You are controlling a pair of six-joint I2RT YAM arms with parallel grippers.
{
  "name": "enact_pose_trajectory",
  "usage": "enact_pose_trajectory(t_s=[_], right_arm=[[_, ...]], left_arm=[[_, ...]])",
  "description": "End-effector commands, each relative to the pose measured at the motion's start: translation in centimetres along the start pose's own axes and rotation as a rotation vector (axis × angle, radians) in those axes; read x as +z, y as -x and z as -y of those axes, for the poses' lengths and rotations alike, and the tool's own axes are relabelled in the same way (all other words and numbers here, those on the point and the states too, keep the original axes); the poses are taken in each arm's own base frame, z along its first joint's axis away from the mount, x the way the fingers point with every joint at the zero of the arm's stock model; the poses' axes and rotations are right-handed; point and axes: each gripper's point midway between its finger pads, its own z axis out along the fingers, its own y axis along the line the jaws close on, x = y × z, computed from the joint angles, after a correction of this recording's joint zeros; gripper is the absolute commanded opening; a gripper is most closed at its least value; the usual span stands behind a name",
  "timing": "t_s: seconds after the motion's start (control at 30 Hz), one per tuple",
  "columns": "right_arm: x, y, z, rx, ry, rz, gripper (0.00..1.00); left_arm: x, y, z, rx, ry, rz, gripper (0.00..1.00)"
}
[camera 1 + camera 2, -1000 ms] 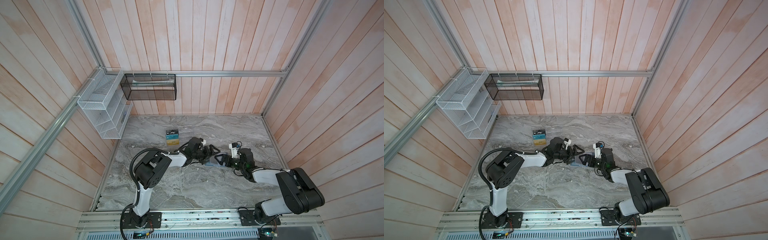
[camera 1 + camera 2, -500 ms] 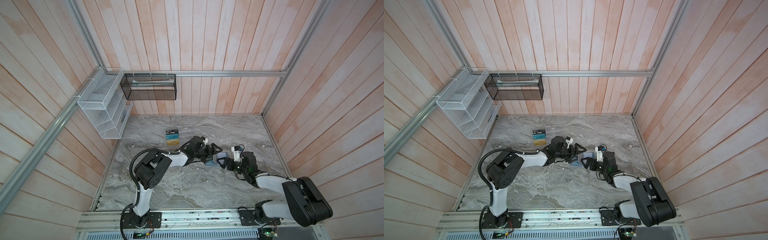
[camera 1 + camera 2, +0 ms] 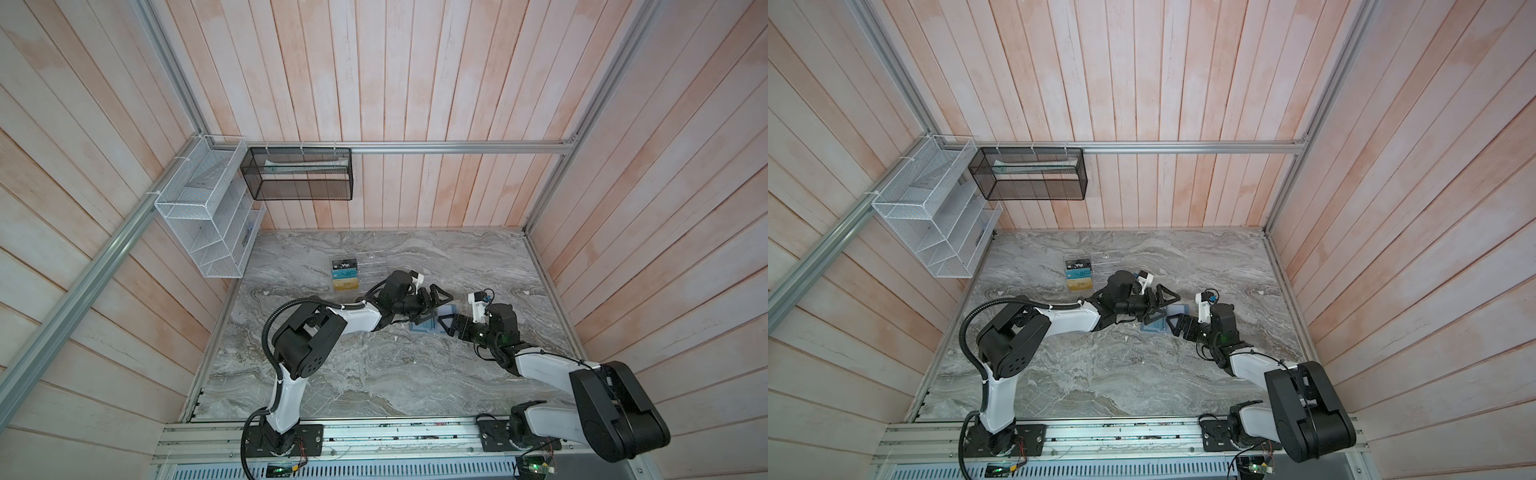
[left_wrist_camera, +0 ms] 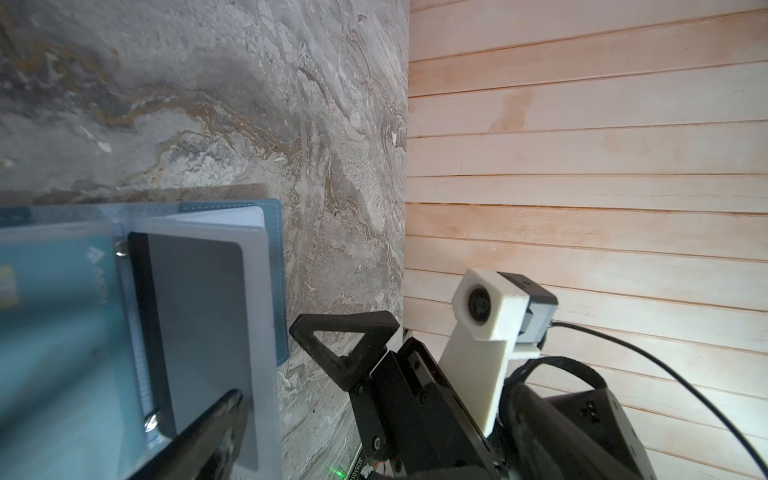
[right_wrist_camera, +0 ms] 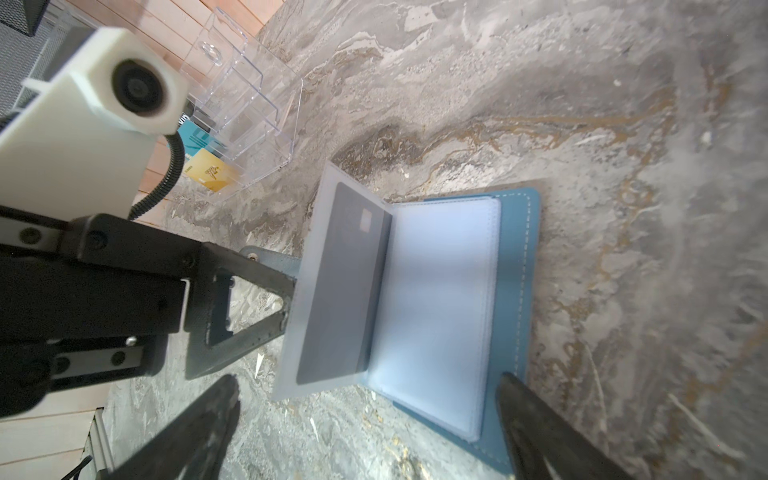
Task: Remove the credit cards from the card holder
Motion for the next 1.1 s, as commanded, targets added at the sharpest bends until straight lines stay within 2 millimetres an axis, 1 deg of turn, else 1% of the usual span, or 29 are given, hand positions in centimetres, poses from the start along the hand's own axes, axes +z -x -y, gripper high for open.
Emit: enact_pose_trajectory(t_s=[0.0,0.43,0.53,0.63,0.77,0.87,1.0,1.07], right_arm=[[-0.6,-0.4,0.2,0.005,-0.009,-0.004,0.97],[-2.8,-0.2,0.1,0.008,-0.053,0.037,0.97],[-3.0,-0.2,-0.2,0.006,-0.035,0.045,0.97],[-3.0,0.2,-0.2,0.012,-0.023,0.077,0.97],[-2.5,0.8,-0.6,0.003,-0.005,0.086,0.97],[-1.8,1.3,-1.0,-0.001,0.014,0.073,0.97],[-0.3,2.1,-1.7,-0.010,0.051,0.026,0.97],[0.2,2.6,-1.9,0.003,0.074,0.035,0.97]], left_arm=[[0.7,0.2,-0.3,-0.004,-0.013,-0.006,1.00],[2.0,0.4,-1.6,-0.034,-0.012,-0.015,1.00],[1.9,0.7,-2.1,-0.058,-0.010,-0.007,1.00],[1.2,1.2,-2.4,-0.079,-0.021,0.011,1.00],[-0.6,2.3,-3.3,-0.094,-0.014,0.049,1.00],[-1.9,2.9,-4.0,-0.099,-0.001,0.064,1.00],[-2.2,3.0,-4.2,-0.111,-0.015,0.052,1.00],[-2.1,3.1,-4.0,-0.117,-0.024,0.052,1.00]])
